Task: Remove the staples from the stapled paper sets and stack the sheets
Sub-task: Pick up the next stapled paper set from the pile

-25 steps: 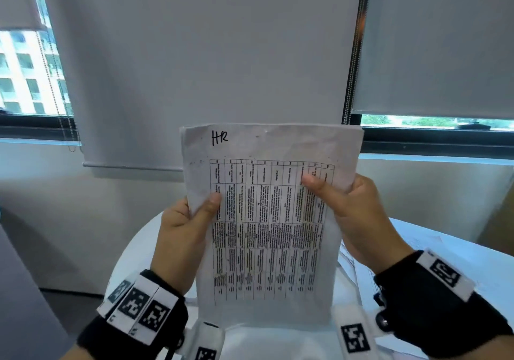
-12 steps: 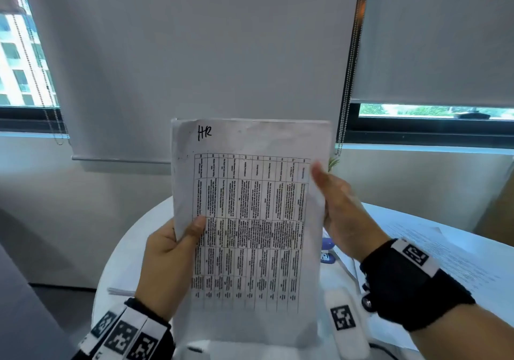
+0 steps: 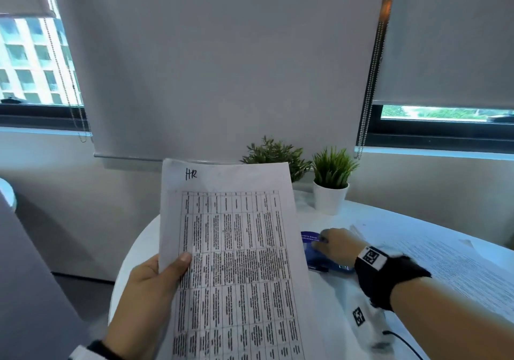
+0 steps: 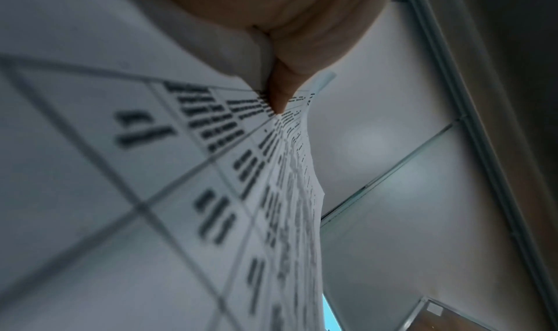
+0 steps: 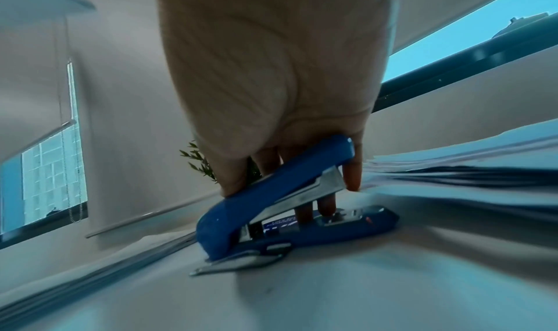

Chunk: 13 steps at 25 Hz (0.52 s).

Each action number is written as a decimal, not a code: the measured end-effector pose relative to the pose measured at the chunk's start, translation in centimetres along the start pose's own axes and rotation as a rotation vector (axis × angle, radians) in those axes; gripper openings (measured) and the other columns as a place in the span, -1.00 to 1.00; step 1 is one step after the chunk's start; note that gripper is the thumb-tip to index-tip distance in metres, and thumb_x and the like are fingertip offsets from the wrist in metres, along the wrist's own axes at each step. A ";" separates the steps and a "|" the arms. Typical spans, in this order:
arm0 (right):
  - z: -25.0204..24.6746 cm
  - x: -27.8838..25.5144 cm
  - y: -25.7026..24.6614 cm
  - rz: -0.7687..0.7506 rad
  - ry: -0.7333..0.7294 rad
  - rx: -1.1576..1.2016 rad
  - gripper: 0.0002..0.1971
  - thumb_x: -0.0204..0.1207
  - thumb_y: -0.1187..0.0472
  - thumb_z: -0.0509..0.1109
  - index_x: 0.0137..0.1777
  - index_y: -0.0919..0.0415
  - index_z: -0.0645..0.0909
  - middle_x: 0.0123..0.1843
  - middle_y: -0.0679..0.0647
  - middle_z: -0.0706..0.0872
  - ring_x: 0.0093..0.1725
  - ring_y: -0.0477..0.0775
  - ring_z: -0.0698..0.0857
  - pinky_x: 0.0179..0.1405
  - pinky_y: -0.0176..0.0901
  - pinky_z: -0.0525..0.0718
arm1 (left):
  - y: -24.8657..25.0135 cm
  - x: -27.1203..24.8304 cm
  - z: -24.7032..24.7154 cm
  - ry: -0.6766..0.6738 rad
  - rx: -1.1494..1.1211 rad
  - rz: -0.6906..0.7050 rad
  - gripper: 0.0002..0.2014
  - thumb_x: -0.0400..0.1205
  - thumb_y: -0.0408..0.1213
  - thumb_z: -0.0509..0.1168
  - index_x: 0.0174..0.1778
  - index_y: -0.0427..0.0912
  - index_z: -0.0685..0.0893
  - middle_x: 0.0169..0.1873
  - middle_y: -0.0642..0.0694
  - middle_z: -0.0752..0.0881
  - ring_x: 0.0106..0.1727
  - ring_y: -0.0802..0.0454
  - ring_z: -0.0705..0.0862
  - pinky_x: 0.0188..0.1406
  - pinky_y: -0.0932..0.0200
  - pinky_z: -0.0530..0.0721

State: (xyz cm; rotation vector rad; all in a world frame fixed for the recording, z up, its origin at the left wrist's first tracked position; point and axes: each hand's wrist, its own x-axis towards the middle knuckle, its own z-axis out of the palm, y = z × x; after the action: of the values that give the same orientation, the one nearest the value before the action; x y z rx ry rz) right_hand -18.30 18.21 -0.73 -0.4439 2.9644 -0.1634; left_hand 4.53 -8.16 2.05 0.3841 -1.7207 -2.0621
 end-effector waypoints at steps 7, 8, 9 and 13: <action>-0.6 -2.2 -1.5 -0.037 0.021 -0.006 -0.67 0.59 -0.13 0.32 -0.14 0.12 0.38 -0.15 0.01 0.60 -0.24 -0.02 0.54 -0.36 -0.28 0.40 | -2.3 -0.7 -0.8 -0.025 0.062 -0.123 -0.79 0.66 -0.29 0.30 -0.09 -0.27 0.82 -0.22 -0.34 0.83 -0.15 -0.34 0.81 -0.01 -0.30 0.75; -0.8 -2.1 -1.5 -0.010 0.096 0.095 -0.64 0.58 -0.12 0.34 -0.12 0.17 0.37 -0.20 0.02 0.59 -0.29 -0.04 0.53 -0.42 -0.27 0.37 | -2.6 -0.7 -0.9 -0.029 0.061 -0.134 -0.79 0.66 -0.28 0.30 -0.09 -0.27 0.83 -0.19 -0.35 0.83 -0.10 -0.37 0.80 0.07 -0.37 0.71; -1.0 -1.6 -1.1 0.031 0.187 0.265 -0.62 0.57 -0.10 0.37 -0.11 0.23 0.39 -0.24 0.07 0.61 -0.33 -0.01 0.56 -0.45 -0.21 0.41 | -2.9 -0.8 -0.9 -0.033 0.062 -0.144 -0.80 0.66 -0.28 0.31 -0.08 -0.27 0.83 -0.17 -0.36 0.82 -0.06 -0.40 0.79 0.14 -0.41 0.67; -4.3 -1.3 -1.4 0.136 0.606 1.096 -0.57 0.29 -0.15 0.30 -0.16 0.27 0.54 -0.30 0.28 0.69 -0.39 0.24 0.65 -0.37 0.18 0.66 | -3.2 -1.2 -0.6 -0.078 0.073 -0.157 -0.78 0.68 -0.34 0.25 -0.04 -0.32 0.80 -0.14 -0.32 0.83 -0.04 -0.31 0.80 0.19 -0.32 0.67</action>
State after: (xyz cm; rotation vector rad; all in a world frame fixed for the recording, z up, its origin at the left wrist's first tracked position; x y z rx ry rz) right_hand -17.36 17.65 3.82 -0.0193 2.7631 -2.0319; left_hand 5.41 -7.58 -1.30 0.4814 -1.8695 -2.1533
